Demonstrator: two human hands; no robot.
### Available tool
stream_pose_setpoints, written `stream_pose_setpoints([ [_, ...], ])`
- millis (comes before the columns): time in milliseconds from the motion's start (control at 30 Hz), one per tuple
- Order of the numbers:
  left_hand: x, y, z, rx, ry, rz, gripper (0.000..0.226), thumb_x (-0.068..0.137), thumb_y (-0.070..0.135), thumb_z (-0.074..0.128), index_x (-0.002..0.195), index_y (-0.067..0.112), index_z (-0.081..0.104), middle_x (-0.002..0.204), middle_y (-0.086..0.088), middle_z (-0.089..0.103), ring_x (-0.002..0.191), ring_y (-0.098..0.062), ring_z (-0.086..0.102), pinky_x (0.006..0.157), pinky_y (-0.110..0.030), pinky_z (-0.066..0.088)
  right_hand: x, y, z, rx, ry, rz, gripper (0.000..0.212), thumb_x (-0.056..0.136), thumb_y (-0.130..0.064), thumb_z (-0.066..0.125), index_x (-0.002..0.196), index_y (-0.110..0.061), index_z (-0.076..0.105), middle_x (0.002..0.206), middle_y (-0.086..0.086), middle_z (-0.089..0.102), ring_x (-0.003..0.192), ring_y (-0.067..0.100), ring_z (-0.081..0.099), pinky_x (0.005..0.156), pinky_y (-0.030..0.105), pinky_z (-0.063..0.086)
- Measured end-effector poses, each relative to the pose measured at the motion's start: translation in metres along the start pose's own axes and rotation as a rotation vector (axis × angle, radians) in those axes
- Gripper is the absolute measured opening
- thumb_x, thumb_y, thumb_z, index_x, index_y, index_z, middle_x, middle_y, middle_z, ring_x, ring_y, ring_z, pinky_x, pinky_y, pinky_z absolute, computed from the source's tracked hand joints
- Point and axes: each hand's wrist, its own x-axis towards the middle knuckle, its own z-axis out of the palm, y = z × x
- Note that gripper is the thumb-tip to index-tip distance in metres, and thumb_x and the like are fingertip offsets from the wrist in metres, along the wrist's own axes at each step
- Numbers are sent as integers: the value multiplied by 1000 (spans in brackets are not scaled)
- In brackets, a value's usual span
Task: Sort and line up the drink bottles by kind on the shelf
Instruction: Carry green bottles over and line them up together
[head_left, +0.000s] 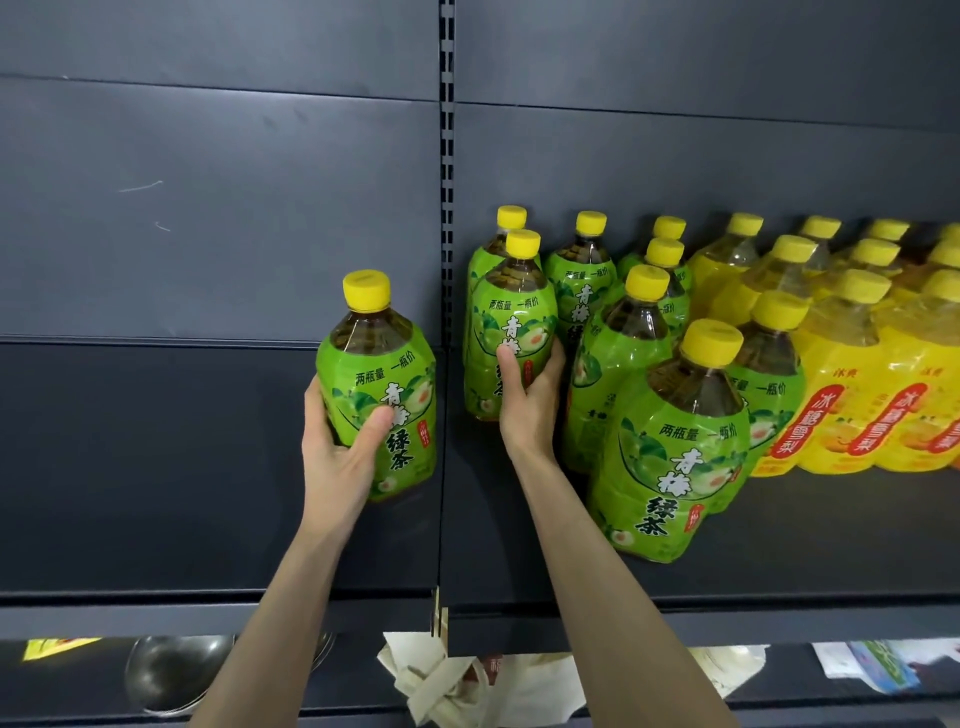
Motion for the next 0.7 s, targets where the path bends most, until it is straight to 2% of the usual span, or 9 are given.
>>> stream_pose_setpoints([
  [100, 0, 1, -1, 15, -24, -6, 46, 89, -4, 53, 132, 3, 37, 104, 5, 59, 87, 7, 63, 68, -11, 51, 0, -3, 0, -19, 5, 3, 74, 91, -40, 59, 149, -12, 23, 149, 9, 38, 138, 22, 34, 116, 42, 28],
  [200, 1, 2, -2, 11, -84, -13, 47, 90, -2, 51, 134, 2, 34, 106, 4, 59, 89, 5, 63, 70, -13, 51, -8, -9, -7, -36, -28, 67, 83, 91, -41, 59, 153, -11, 11, 158, 8, 22, 145, 21, 20, 119, 31, 15],
  [267, 0, 3, 1, 8, -129, -17, 49, 91, -2, 49, 136, 1, 31, 107, 4, 58, 90, 6, 63, 70, -13, 51, -25, -11, -14, -32, -30, 52, 84, 91, -40, 59, 153, -12, 9, 159, 5, 18, 146, 17, 17, 119, 29, 14],
  [333, -3, 5, 10, 6, -167, -5, 49, 92, -2, 50, 136, 3, 28, 108, 5, 56, 91, 8, 62, 71, -12, 50, -48, -13, -23, 43, -27, -10, 71, 93, -36, 59, 150, -16, 24, 153, 1, 34, 141, 10, 30, 116, 30, 26],
  [433, -9, 5, 26, 5, -227, 14, 58, 84, 14, 54, 135, 8, 26, 111, 7, 54, 95, 10, 60, 74, -10, 48, -66, -13, -32, 225, -125, -15, 44, 95, -30, 56, 137, -18, 47, 131, -5, 57, 121, -2, 52, 103, 23, 41],
  [500, -14, 5, 38, -4, -277, 1, 56, 82, 19, 49, 131, 8, 25, 112, 7, 51, 94, 12, 59, 75, -9, 47, -69, -13, -40, 284, -205, 15, 44, 95, -37, 52, 135, -17, 51, 129, -4, 61, 120, 4, 55, 104, 30, 44],
  [567, -18, 3, 51, 16, -342, -4, 48, 85, 22, 47, 126, 10, 25, 112, 3, 50, 94, 11, 59, 76, -10, 47, -72, -12, -47, 257, -210, -1, 45, 96, -43, 46, 132, -18, 55, 127, -5, 63, 121, 8, 55, 106, 34, 43],
  [633, -19, 2, 61, 27, -385, -26, 50, 88, 38, 49, 125, 15, 27, 115, -5, 51, 100, 6, 58, 81, -16, 49, -75, -11, -53, 226, -177, -18, 42, 97, -45, 43, 130, -22, 56, 127, -9, 63, 122, 5, 53, 109, 34, 39],
  [700, -17, 0, 66, 79, -380, -59, 69, 79, 71, 48, 129, 26, 30, 128, -12, 45, 119, -9, 51, 98, -32, 46, -76, -11, -57, 162, -138, -28, 45, 98, -48, 41, 134, -25, 53, 132, -12, 58, 127, 3, 48, 112, 36, 35],
])
